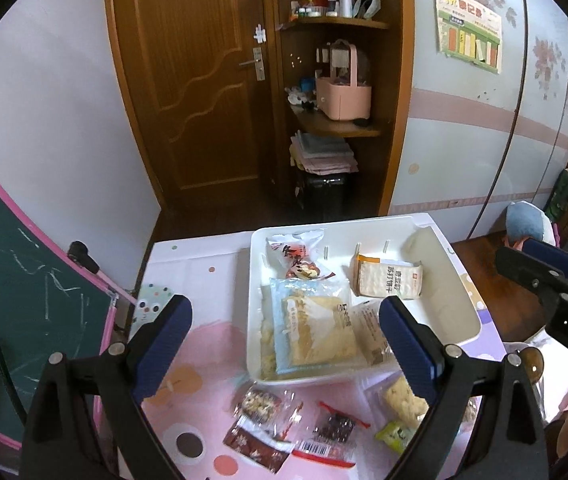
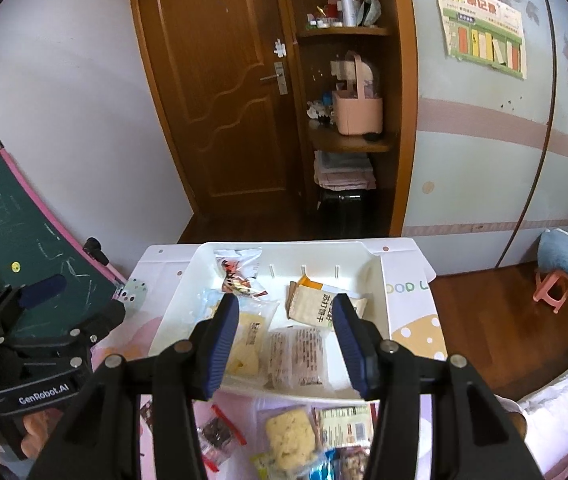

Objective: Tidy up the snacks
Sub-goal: 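Withdraw both grippers from the box toward the packets on the table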

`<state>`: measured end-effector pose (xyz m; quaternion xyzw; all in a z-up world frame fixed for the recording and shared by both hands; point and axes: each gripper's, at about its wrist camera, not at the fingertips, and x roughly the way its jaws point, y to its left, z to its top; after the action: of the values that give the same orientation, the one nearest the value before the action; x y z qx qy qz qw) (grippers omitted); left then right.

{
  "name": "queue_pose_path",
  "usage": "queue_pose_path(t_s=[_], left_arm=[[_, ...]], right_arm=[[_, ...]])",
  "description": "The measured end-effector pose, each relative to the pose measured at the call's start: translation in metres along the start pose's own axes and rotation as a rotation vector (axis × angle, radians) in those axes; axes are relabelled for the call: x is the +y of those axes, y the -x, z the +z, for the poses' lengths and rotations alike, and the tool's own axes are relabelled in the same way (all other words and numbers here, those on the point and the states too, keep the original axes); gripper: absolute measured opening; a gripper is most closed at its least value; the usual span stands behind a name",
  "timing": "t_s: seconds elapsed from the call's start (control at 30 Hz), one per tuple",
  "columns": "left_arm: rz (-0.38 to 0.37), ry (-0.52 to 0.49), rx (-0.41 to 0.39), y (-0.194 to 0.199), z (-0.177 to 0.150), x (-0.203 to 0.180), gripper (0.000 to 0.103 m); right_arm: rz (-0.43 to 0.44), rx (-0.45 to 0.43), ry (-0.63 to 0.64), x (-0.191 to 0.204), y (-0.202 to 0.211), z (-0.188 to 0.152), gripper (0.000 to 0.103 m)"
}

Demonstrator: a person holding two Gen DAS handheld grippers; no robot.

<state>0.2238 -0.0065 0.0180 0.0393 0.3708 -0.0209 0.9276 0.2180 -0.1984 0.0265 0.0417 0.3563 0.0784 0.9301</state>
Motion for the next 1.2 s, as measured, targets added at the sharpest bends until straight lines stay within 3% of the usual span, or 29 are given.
queue_pose_path(t_s=[0.4, 0.63, 0.9, 1.2], left_arm=[[0.037, -0.081, -0.077, 0.079, -0.028, 0.0, 0.095], [0.043, -0.084, -0.09, 0.101, -0.047, 0.008, 0.097], [0.063, -0.114, -0.061, 0.092, -0.082, 0.025, 0.098], [0.06, -0.07, 0.092, 0.029, -0.128, 0.056, 0.098]], right_arm=[[0.012, -0.04, 0.052, 0.018, 0.061, -0.024, 0.049], [0.045, -0.028, 0.071, 0.03, 0.072, -0.043, 0.053], [0.089, 0.042, 0.148, 0.055, 0.053, -0.074, 0.053], [0.116, 0.194, 0.211, 0.078, -0.01, -0.114, 0.053]])
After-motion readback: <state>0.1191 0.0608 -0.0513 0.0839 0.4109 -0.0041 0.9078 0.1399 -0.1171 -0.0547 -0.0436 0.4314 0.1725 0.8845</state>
